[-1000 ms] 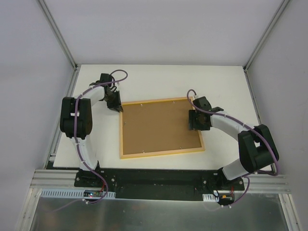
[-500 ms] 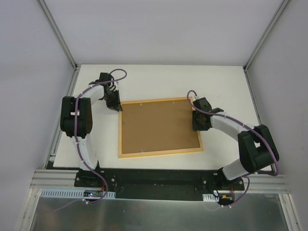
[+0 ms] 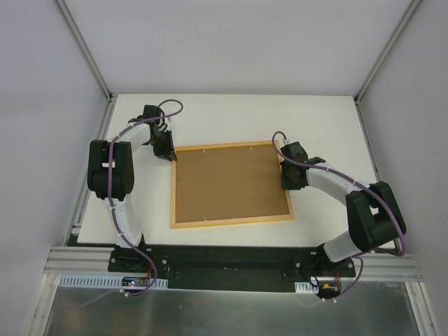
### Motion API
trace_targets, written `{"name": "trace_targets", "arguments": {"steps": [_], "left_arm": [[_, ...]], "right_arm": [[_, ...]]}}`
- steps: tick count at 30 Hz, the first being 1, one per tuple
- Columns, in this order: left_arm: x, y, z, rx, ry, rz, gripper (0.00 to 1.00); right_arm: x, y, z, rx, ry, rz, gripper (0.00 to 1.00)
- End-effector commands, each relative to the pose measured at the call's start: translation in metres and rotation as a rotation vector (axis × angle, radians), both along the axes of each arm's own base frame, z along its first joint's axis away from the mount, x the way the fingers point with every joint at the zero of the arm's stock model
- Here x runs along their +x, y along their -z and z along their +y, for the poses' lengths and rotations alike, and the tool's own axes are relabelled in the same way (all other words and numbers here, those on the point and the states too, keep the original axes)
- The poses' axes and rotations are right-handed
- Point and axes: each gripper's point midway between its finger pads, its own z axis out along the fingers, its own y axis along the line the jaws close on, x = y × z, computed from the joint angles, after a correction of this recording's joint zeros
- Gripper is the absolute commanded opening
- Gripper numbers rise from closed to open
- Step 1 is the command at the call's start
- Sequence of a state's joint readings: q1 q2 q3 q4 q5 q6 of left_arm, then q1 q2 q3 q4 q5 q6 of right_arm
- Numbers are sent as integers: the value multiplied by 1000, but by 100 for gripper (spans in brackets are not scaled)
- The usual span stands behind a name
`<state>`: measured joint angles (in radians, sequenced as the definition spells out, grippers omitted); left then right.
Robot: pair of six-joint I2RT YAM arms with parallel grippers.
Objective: Put the photo into the frame
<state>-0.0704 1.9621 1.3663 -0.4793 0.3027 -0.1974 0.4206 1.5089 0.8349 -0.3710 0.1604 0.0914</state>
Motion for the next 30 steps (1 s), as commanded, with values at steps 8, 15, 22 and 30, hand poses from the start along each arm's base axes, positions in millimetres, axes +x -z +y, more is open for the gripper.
{"name": "trace_targets", "arguments": {"steps": [8, 15, 22, 30], "left_arm": [[2, -24, -6, -29, -18, -11, 18], [-11, -48, -6, -31, -52, -30, 39], [-51, -37, 7, 141, -104, 14, 44], [-81, -18, 11, 301, -27, 91, 48]], "right_arm": [[-7, 11, 8, 42, 28, 32, 7], [-3, 11, 10, 45, 41, 35, 1], [-2, 13, 12, 53, 44, 41, 1], [1, 11, 13, 58, 39, 34, 1]]}}
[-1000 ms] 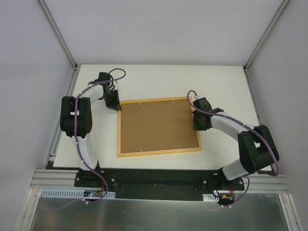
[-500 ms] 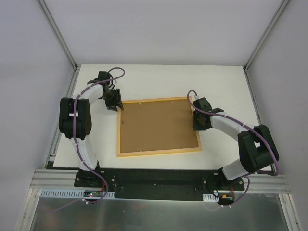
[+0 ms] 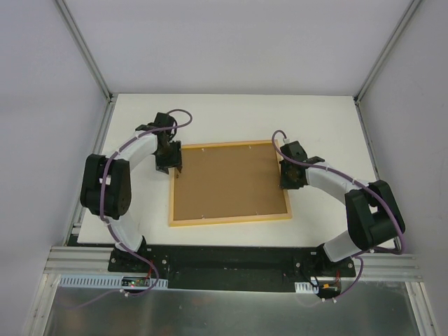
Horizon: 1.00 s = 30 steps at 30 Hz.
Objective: Put the photo into the frame
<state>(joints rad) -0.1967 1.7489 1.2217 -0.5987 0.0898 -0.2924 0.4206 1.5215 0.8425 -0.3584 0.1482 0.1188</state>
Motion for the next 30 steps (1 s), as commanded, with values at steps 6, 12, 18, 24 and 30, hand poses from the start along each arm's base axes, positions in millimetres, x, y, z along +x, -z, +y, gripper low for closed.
{"name": "trace_targets", "arguments": {"steps": [6, 12, 18, 24, 30], "left_arm": [[-24, 11, 20, 153, 10, 84, 48], [-22, 18, 11, 121, 40, 107, 48], [-17, 19, 2, 85, 65, 101, 48], [-12, 22, 1, 87, 66, 95, 47], [-6, 22, 4, 106, 45, 74, 45]], "right_arm": [[1, 8, 7, 55, 27, 36, 1], [4, 6, 6, 56, 25, 39, 1], [4, 8, 5, 52, 24, 46, 1], [5, 7, 5, 60, 26, 44, 1], [5, 7, 5, 61, 25, 43, 1]]}}
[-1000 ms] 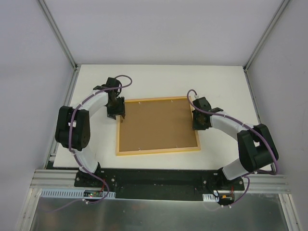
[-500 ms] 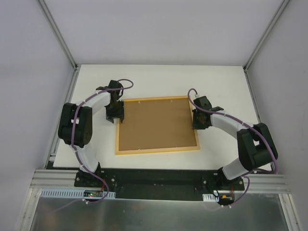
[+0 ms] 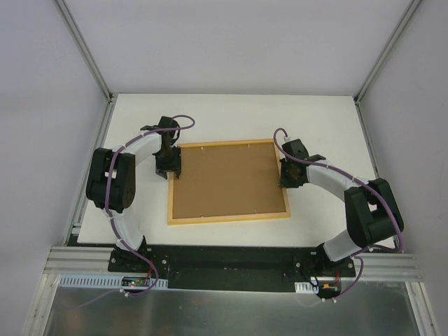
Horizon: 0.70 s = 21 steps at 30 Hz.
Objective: Put the photo into the frame
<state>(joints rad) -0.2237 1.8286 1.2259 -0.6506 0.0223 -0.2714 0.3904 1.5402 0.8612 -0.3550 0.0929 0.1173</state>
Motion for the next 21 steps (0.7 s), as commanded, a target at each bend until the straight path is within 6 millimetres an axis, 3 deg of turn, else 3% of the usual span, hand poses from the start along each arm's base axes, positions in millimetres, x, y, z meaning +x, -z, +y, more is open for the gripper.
{"name": "trace_targets", "arguments": {"steps": [1, 21], "left_arm": [[13, -5, -3, 9, 12, -37, 44], [27, 4, 2, 49, -17, -44, 11]], "right_arm": [[0, 6, 2, 14, 18, 25, 1], [0, 6, 1, 18, 17, 29, 1]]}}
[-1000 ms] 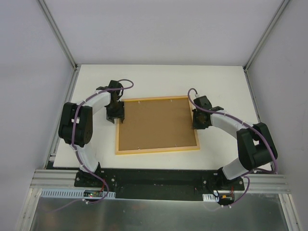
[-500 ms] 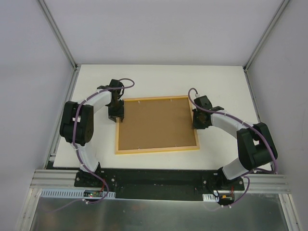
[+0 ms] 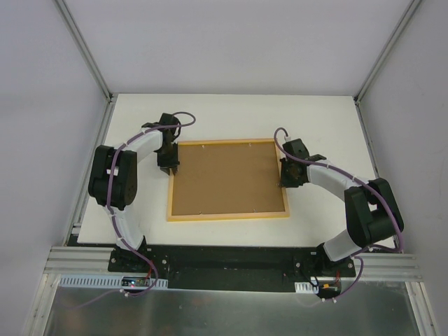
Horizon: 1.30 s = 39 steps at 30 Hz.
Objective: Put the photo into the frame
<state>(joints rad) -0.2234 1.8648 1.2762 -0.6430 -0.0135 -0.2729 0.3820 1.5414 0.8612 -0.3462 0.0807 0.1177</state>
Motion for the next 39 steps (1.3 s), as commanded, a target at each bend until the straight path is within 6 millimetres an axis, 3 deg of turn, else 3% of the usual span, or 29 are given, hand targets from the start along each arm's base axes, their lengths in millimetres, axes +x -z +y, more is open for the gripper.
{"name": "trace_targets", "arguments": {"steps": [1, 8, 14, 26, 27, 32, 35, 36, 39], "left_arm": [[10, 6, -1, 17, -13, -14, 10], [10, 2, -8, -22, -15, -23, 0], [10, -2, -12, -44, 18, -29, 0], [6, 0, -17, -74, 38, -8, 0], [6, 0, -17, -74, 38, -10, 0], [3, -6, -18, -85, 48, -18, 3], [1, -10, -18, -92, 61, -25, 17], [-1, -14, -19, -97, 74, -32, 27], [-2, -18, -22, -119, 97, -40, 34]], "right_arm": [[-3, 7, 1, 7, 12, 33, 1], [-4, 7, 2, 14, -8, 34, 2], [0, 0, 9, 11, -69, 7, 23], [1, 9, 15, -26, -116, 53, 31], [1, 10, 16, -25, -120, 56, 31], [1, 11, 8, -69, -106, 65, 1], [4, 9, 3, -84, -98, 63, 1], [7, 7, 0, -101, -103, 58, 1], [13, 3, -5, -131, -97, 54, 1]]}}
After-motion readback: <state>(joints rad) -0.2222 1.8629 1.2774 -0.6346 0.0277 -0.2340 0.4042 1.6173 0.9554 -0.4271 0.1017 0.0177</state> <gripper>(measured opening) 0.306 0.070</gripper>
